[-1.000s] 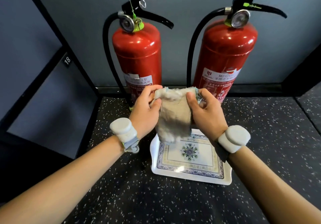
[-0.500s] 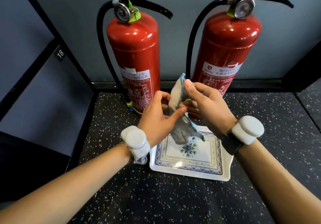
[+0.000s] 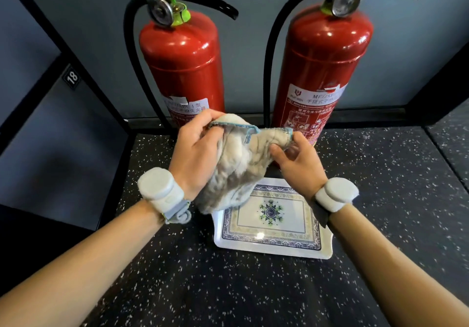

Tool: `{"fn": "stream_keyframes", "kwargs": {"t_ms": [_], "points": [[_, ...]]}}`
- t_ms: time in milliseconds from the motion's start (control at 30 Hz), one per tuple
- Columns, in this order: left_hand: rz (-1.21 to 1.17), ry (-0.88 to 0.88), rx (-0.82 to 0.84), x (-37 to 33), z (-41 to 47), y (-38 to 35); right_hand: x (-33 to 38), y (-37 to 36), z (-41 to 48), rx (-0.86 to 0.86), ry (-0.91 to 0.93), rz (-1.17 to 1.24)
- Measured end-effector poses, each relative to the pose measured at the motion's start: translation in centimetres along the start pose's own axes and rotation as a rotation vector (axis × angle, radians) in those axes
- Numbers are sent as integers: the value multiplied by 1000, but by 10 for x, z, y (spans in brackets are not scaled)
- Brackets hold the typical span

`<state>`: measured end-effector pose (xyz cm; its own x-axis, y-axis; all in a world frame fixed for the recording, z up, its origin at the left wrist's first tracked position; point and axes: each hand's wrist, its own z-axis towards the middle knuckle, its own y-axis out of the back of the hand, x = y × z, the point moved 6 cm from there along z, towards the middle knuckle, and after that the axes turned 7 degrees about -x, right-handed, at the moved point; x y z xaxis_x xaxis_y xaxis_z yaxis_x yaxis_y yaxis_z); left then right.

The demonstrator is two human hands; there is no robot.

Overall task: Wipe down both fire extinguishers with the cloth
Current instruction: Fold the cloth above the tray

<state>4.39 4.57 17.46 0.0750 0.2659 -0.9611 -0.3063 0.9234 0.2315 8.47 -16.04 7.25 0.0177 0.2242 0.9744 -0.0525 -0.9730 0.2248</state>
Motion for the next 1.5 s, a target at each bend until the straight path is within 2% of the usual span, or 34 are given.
{"fn": "stream_keyframes", "kwargs": {"t_ms": [67, 200, 334, 400, 501, 567, 667, 801, 901, 1068, 1201, 1268, 1401, 1502], "points": [[-25, -21, 15, -11, 0, -2, -8, -11, -5, 60, -111, 60], [-30, -78, 27, -27, -3, -9, -38, -42, -27, 289, -497, 42], [27, -142, 2, -33, -2, -7, -53, -63, -48, 398, -654, 175], [109, -202, -28, -33, 1, -3, -48, -66, -52, 418, -630, 266], [200, -230, -75, -25, 9, 5, -42, -54, -47, 292, -560, 296], [270, -208, -137, -14, 13, 13, -34, -42, -43, 255, -425, 222], [405, -153, -223, 4, 16, 30, -32, -31, -40, 322, -311, 171], [552, -72, -240, 29, 19, 46, -27, -21, -36, 367, -132, -27], [548, -3, -234, 49, 21, 59, -19, -12, -31, 297, -5, -82], [438, 60, -110, 80, 22, 66, -13, 4, -21, 216, 32, -130], [235, 251, 18, 95, 17, 65, -16, 12, -14, 217, 34, -226], [167, 281, 87, 94, 13, 62, -20, 16, -11, 212, 49, -270], [291, 192, 276, 87, 6, 54, -17, 24, -10, 154, 89, -358], [486, 129, 330, 97, 6, 56, -9, 29, -11, 154, 108, -411]]}}
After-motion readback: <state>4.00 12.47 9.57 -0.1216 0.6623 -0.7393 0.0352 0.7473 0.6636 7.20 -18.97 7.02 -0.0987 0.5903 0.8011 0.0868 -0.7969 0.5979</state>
